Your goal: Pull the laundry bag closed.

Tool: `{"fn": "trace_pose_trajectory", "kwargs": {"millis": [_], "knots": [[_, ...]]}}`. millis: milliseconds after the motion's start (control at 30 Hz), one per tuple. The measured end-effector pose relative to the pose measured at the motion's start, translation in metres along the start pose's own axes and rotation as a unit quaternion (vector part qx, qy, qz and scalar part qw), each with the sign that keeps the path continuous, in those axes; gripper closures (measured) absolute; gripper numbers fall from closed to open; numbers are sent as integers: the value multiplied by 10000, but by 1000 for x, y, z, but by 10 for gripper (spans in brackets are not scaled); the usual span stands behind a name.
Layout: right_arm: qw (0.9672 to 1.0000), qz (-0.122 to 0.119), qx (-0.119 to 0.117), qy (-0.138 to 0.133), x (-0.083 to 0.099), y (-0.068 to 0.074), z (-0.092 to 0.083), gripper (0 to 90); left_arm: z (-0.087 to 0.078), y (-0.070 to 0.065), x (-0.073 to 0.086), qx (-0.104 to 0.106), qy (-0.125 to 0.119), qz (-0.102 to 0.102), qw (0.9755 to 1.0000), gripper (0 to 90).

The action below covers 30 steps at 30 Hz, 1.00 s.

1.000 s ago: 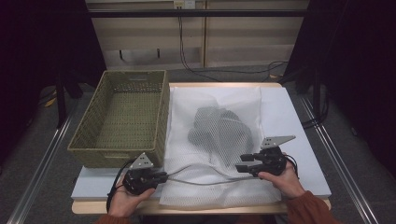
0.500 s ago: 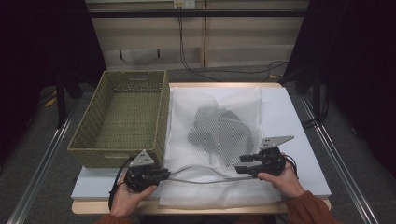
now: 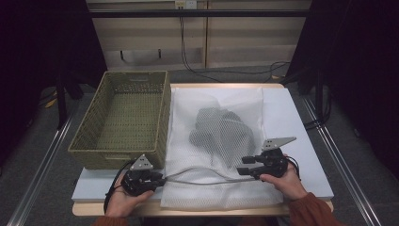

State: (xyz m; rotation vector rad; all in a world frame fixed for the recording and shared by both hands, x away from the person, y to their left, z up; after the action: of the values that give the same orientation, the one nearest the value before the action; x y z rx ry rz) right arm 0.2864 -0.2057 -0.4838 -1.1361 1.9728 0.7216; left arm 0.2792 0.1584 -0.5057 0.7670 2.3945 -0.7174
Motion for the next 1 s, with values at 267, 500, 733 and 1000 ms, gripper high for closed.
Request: {"fn": "trace_pose_trajectory", "kwargs": {"millis": [267, 500, 733, 1000], "knots": [[10000, -6, 3, 15, 0, 0, 1, 439, 0, -6, 2, 291, 80, -95, 9995, 880], [10000, 2, 0, 17, 0, 0, 0, 437, -4, -6, -1, 351, -88, -215, 9991, 843], [10000, 19, 3, 36, 0, 0, 1, 432, -9, 7, -5, 107, -285, -374, 9988, 769], [10000, -8, -36, 69, 1, 0, 4, 432, 2, 2, -7, 224, -51, -97, 9997, 693]]}}
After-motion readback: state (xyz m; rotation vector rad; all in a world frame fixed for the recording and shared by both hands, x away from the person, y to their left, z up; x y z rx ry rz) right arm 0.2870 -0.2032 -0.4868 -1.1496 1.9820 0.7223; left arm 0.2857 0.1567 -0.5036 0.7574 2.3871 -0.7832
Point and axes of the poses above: each handheld gripper's, and its own axes: z roughly forward along the jaws, x roughly out of its underside, y roughly to its left, the point moved 5 cm from there along z, roughly forward along the jaws, and after that the axes turned 14 degrees about -z, right-handed, at the moved point
